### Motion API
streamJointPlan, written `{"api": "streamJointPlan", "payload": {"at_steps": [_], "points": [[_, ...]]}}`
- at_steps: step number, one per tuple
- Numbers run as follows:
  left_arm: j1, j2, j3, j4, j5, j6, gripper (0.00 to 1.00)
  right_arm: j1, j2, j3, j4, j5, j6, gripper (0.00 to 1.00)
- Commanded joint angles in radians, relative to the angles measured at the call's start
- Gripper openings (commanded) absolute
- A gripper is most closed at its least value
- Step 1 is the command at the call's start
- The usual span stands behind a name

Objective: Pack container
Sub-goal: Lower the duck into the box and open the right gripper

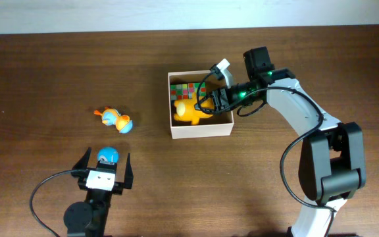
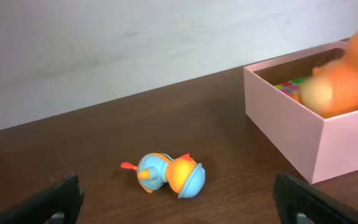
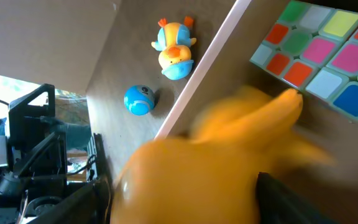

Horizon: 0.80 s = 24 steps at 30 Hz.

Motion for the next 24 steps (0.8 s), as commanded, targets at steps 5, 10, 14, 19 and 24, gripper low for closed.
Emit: {"api": "streamJointPlan", "payload": {"at_steps": [5,10,14,19,24], "points": [[0.006,-0.009,-0.007,0.002,-0.007,0.011,0.99,-0.005,0.004,-0.005,0.000,-0.037,-0.010,0.69],[0.006,-0.009,-0.007,0.002,-0.007,0.011,0.99,-0.005,0.003,-0.002,0.000,-0.059,-0.010,0.67],[0.006,-0.009,-0.007,0.003,-0.007,0.011,0.99,-0.005,0.003,0.010,-0.011,-0.059,-0.010,0.63],[0.006,-0.009,-0.007,0.002,-0.007,0.011,0.99,-0.005,0.002,0.041,-0.039,-0.057,-0.011,0.61],[0.006,-0.009,-0.007,0.002,-0.007,0.011,0.99,-0.002,0.000,0.063,-0.089,0.041,-0.029,0.56]]}}
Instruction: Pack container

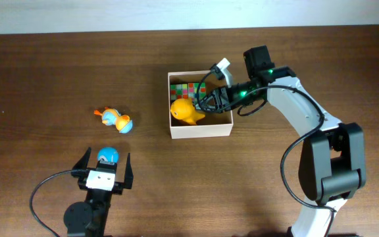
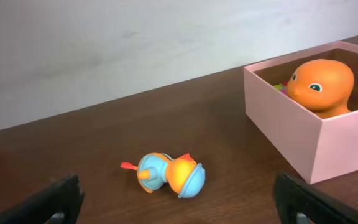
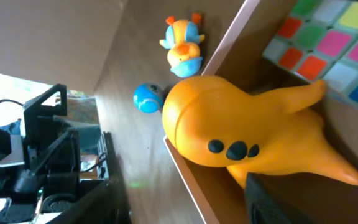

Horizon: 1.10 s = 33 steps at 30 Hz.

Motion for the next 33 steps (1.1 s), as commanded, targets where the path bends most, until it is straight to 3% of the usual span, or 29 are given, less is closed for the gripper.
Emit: {"api": "streamJointPlan", "payload": {"at_steps": [1,8,15,20,24,26,33], "points": [[0.006,-0.009,-0.007,0.002,-0.007,0.011,0.99,-0.001,-0.002,0.035,-0.042,0.080,-0.042,0.54],[0.006,-0.009,-0.007,0.002,-0.007,0.011,0.99,0.033,-0.002,0.095,-0.205,0.359,-0.116,0.36],[0.006,-0.009,-0.007,0.002,-0.007,0.011,0.99,0.134,-0.002,0.205,-0.288,0.533,-0.139,0.31],[0.006,-0.009,-0.007,0.002,-0.007,0.011,0.99,0.188,-0.002,0.283,-0.291,0.562,-0.138,0.28],[0.006,-0.009,-0.007,0.002,-0.007,0.011,0.99,0.207,-0.002,0.299,-0.259,0.563,-0.112,0.09],[0.006,-0.009,-0.007,0.002,-0.007,0.011,0.99,0.213,-0.002,0.299,-0.251,0.560,-0.112,0.05],[0.006,-0.009,-0.007,0.002,-0.007,0.011,0.99,0.265,-0.002,0.299,-0.206,0.560,-0.113,0.04]]}}
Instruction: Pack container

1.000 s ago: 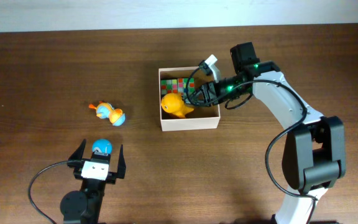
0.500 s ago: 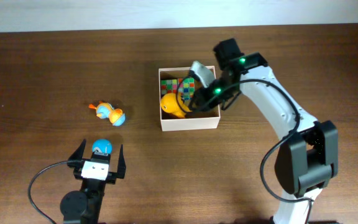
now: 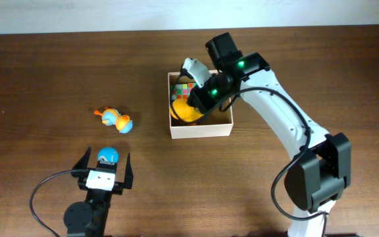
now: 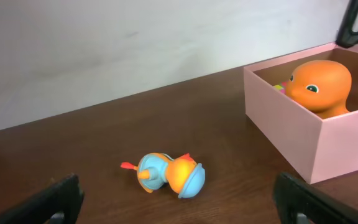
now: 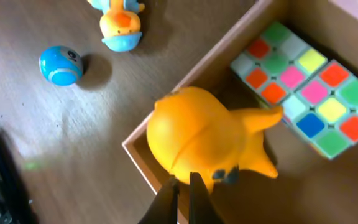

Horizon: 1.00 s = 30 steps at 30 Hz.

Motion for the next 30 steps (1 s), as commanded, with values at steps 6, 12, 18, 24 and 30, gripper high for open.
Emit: {"api": "streamJointPlan", "payload": {"at_steps": [6,12,18,24,30], "points": [[0.006,-0.009,-0.007,0.002,-0.007,0.011,0.99,0.098,0.000,0.017,0.099,0.005,0.008,0.04],[0.006,-0.009,-0.007,0.002,-0.007,0.011,0.99,0.108,0.010,0.017,0.105,0.006,0.013,0.04],[0.006,-0.009,-0.007,0.002,-0.007,0.011,0.99,0.108,0.043,0.013,0.098,0.006,0.012,0.04],[0.006,-0.009,-0.007,0.002,-0.007,0.011,0.99,0.106,0.070,0.013,0.097,0.039,0.012,0.04],[0.006,-0.009,-0.007,0.002,-0.007,0.011,0.99,0.079,0.075,0.013,0.097,0.043,0.012,0.04]]}}
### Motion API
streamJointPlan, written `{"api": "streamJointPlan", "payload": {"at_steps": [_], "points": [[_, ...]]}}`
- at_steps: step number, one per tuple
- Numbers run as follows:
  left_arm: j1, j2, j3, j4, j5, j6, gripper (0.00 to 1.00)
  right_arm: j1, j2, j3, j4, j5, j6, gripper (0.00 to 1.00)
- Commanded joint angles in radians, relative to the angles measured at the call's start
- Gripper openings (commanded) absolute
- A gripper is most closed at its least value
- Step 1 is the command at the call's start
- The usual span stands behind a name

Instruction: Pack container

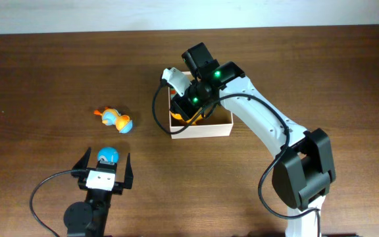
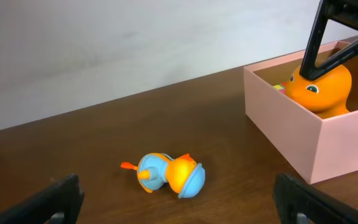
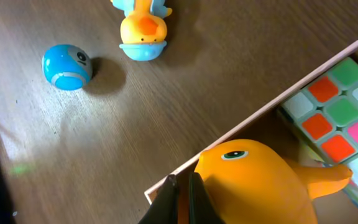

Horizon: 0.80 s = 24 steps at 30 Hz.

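A pink open box (image 1: pixel 202 131) (image 2: pixel 297 143) (image 3: pixel 253 118) holds an orange round-headed toy (image 1: pixel 184 113) (image 2: pixel 321 87) (image 3: pixel 253 186) and a colour-tile cube (image 3: pixel 347 124). My right gripper (image 3: pixel 182 190) is shut with nothing in it, over the box's left wall, right beside the toy's head. On the table to the left lie a blue-and-orange duck toy (image 1: pixel 116 120) (image 2: pixel 166 174) (image 3: pixel 143 25) and a blue ball (image 1: pixel 107 155) (image 3: pixel 67 66). My left gripper (image 2: pixel 179 202) rests open at the near edge, and the ball lies between its fingertips in the overhead view.
Brown wooden table (image 1: pixel 45 66); a pale wall runs behind its far edge. The right arm reaches over the box from the right. Bare wood separates the duck toy from the box.
My right gripper, still shut, has moved left from above the middle of the box to over its left wall beside the toy's head. The toys and the left arm have not moved.
At first the orange toy was a blur between my open right fingers over the box. Then it sat in the box beside the cube. Later the gripper was shut above it, and now it is over the left wall.
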Motion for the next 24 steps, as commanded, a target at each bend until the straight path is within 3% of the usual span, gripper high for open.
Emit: {"api": "streamJointPlan", "payload": {"at_steps": [1,13,24], "points": [[0.006,-0.009,-0.007,0.002,-0.007,0.011,0.99,-0.031,0.013,0.012,-0.001,0.021,0.011,0.04],[0.006,-0.009,-0.007,0.002,-0.007,0.011,0.99,-0.169,0.013,0.012,-0.108,0.035,0.010,0.04],[0.006,-0.009,-0.007,0.002,-0.007,0.011,0.99,-0.179,0.012,0.012,-0.194,0.036,-0.001,0.04]]}}
